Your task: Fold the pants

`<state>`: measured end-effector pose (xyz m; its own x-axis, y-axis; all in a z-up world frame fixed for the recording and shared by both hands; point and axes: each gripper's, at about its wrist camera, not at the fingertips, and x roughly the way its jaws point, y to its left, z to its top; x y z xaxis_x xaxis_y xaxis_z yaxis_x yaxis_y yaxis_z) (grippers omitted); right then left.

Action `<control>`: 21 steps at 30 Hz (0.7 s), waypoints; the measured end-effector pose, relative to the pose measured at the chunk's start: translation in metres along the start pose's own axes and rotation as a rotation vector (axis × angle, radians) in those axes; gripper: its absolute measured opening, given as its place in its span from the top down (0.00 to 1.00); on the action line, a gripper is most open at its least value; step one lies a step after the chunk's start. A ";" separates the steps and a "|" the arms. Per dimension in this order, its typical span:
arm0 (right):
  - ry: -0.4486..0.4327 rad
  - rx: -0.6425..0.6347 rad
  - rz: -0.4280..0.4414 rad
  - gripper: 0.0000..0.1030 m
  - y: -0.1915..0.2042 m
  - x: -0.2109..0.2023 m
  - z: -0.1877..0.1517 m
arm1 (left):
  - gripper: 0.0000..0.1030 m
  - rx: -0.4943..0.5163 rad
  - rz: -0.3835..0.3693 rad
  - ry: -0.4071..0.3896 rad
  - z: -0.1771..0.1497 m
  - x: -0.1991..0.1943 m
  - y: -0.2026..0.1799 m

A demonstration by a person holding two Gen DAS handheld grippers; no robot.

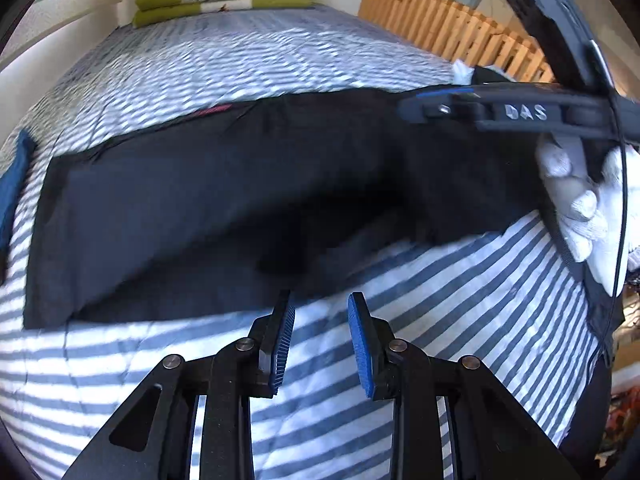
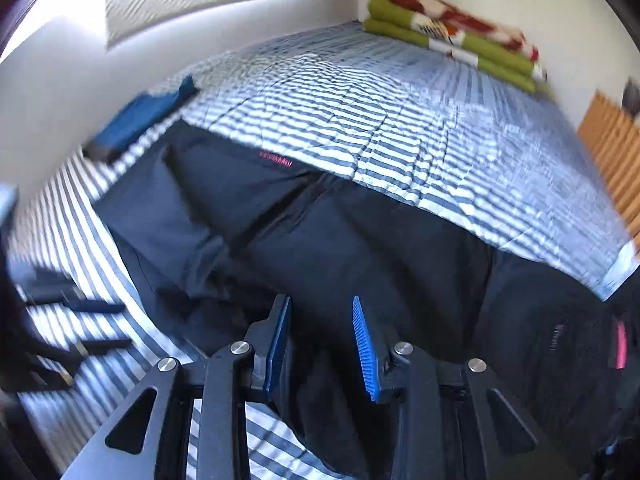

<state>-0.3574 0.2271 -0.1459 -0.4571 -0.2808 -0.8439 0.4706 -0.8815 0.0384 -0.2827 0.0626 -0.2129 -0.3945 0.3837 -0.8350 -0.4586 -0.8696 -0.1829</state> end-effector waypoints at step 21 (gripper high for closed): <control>0.050 0.578 -0.171 0.47 -0.181 -0.085 -0.159 | 0.36 0.296 -0.075 -0.008 0.020 0.079 -0.104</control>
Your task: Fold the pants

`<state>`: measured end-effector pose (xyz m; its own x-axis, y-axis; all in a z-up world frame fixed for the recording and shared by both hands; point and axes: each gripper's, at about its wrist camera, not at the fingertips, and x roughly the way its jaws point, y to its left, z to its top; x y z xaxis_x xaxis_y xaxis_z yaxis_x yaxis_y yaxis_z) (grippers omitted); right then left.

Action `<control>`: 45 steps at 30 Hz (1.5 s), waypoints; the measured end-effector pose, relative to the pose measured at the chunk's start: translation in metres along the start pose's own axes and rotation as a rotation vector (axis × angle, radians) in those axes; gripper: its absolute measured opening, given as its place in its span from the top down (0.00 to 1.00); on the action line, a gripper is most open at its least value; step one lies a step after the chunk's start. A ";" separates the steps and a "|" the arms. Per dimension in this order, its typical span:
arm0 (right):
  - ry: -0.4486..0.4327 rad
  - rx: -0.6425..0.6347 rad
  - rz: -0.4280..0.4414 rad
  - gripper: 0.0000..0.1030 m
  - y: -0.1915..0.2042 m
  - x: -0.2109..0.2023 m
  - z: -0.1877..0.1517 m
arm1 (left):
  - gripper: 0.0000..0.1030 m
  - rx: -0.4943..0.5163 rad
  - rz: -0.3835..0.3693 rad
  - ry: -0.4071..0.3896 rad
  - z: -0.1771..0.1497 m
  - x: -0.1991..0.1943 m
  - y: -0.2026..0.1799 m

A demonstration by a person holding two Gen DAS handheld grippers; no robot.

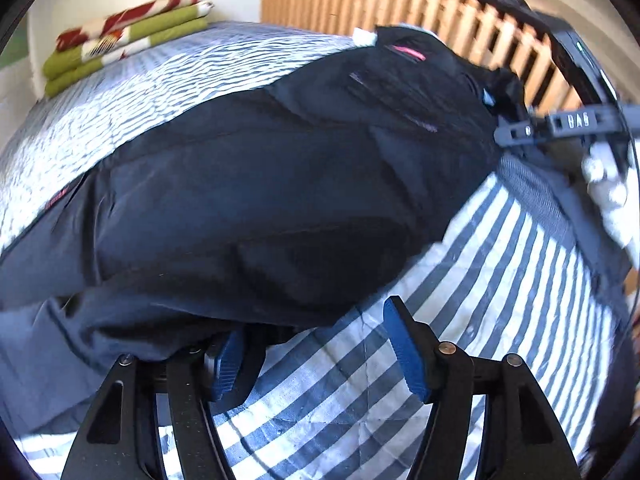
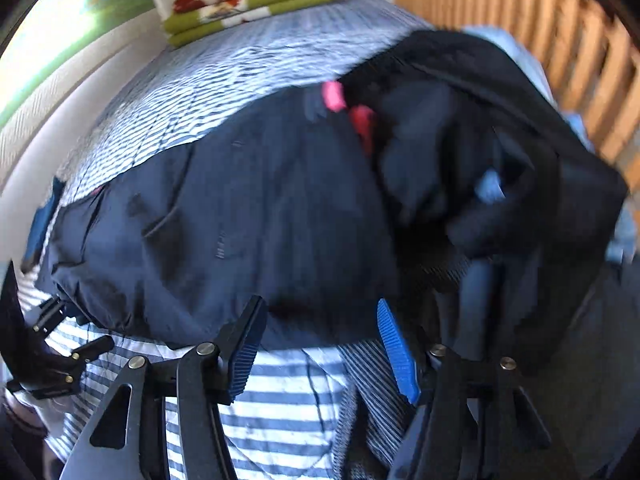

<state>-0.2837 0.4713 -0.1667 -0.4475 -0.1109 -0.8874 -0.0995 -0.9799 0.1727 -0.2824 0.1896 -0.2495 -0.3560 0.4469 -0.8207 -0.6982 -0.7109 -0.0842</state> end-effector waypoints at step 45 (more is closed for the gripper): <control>-0.017 0.397 0.212 0.49 -0.023 0.026 0.003 | 0.31 0.241 0.203 0.096 0.016 0.022 -0.071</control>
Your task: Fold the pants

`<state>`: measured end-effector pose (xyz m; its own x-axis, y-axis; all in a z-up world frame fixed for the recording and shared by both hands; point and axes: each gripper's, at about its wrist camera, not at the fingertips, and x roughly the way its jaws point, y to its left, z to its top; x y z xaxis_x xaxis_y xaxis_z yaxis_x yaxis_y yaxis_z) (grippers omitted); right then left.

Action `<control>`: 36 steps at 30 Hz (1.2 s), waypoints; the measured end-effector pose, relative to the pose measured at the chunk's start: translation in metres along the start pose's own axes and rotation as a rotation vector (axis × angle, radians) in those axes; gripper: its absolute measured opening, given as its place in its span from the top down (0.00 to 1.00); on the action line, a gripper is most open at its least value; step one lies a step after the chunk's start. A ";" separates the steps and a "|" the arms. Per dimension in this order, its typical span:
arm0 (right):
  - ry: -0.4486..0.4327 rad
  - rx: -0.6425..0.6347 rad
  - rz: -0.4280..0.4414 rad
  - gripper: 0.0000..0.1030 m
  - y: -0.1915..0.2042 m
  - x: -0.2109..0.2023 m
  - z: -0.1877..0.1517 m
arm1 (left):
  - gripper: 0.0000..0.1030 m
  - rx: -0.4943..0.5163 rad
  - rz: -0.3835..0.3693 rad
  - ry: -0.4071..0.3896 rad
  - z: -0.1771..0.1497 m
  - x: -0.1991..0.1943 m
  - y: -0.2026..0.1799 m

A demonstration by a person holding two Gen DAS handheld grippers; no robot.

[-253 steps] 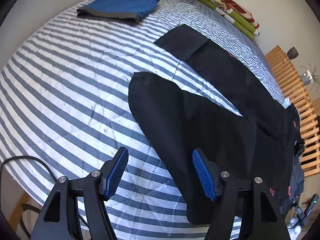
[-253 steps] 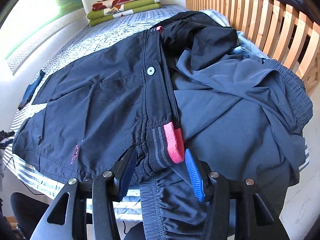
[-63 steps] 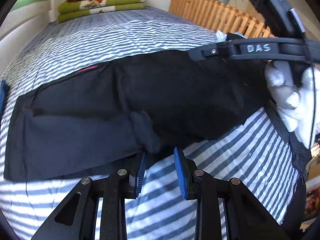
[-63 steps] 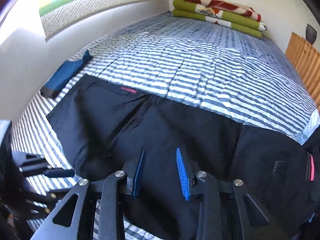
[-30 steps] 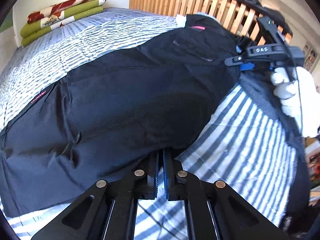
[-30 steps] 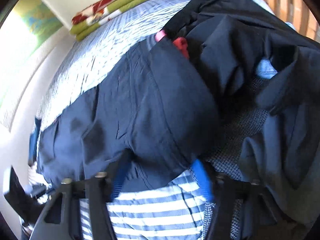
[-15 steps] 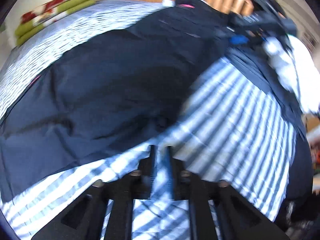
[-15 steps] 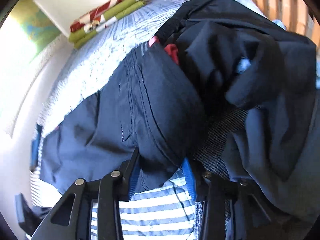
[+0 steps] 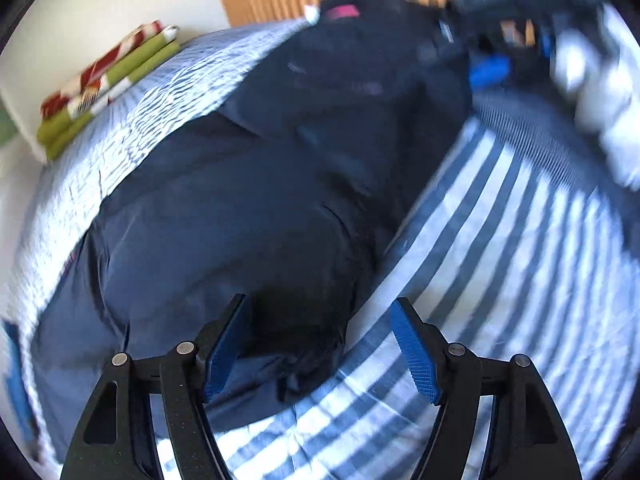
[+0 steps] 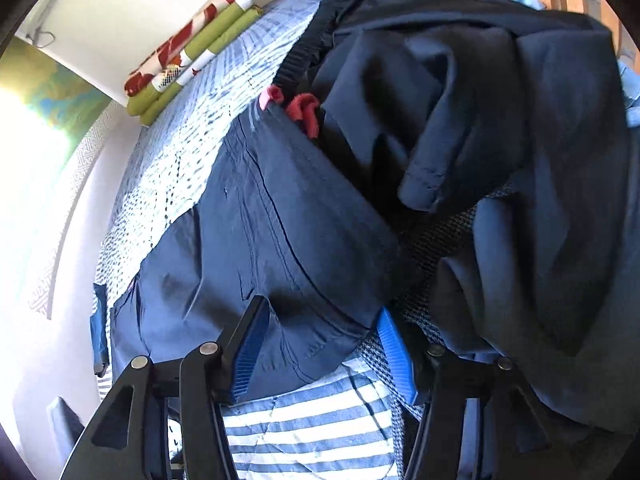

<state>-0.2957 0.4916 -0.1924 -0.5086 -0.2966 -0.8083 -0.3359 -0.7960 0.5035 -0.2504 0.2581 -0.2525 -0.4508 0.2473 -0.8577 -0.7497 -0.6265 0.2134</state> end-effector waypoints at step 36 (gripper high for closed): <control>-0.216 -0.303 -0.202 0.66 0.011 -0.187 -0.133 | 0.63 -0.439 -0.035 -0.019 -0.137 -0.163 0.083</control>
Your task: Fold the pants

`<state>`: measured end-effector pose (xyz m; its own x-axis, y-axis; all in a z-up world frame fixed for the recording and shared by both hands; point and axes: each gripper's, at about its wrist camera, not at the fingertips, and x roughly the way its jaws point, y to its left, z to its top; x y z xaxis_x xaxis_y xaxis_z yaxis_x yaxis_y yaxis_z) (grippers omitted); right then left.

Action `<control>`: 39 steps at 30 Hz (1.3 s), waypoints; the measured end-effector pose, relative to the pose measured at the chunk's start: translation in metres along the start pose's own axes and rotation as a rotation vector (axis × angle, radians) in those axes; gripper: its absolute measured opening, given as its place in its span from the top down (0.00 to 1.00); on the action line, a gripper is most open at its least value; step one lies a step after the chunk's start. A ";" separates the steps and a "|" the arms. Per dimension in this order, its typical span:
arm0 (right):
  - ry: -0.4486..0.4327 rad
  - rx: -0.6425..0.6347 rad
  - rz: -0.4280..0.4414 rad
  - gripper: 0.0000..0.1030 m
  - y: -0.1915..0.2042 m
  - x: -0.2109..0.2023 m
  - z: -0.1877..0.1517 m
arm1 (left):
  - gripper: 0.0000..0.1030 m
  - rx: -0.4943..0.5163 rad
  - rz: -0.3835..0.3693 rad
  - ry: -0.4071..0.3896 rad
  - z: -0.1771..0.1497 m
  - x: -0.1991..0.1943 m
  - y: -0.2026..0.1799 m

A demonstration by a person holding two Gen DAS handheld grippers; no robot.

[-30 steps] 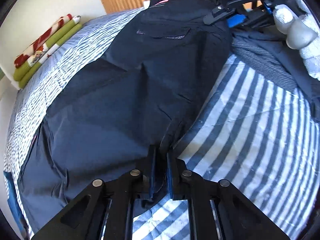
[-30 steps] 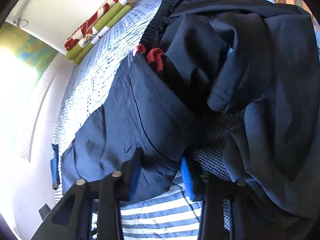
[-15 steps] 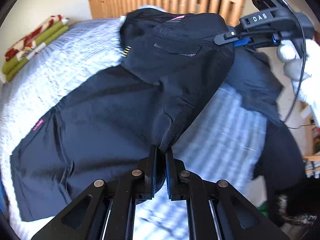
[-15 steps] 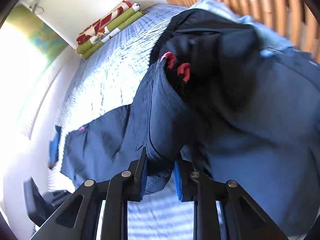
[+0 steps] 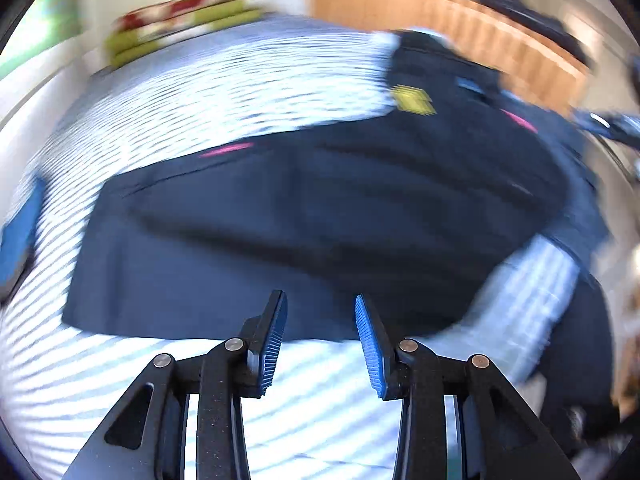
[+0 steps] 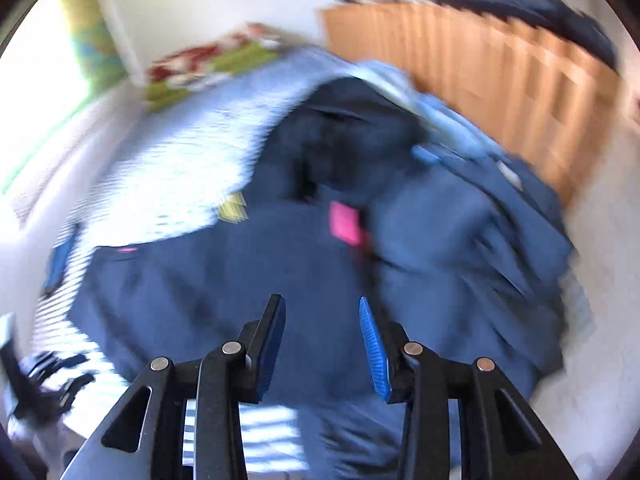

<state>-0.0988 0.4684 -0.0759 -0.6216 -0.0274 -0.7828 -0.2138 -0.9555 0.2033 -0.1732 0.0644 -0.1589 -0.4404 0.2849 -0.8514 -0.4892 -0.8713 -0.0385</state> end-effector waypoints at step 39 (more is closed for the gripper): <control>0.178 -0.308 -0.311 0.72 0.070 0.189 0.039 | 0.37 -0.269 0.104 0.016 0.147 0.149 0.183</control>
<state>-0.2604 0.4080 -0.1870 -0.4187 0.2493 -0.8732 -0.1195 -0.9683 -0.2192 -0.4386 0.0065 -0.2164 -0.4651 0.1842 -0.8659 -0.2241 -0.9708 -0.0862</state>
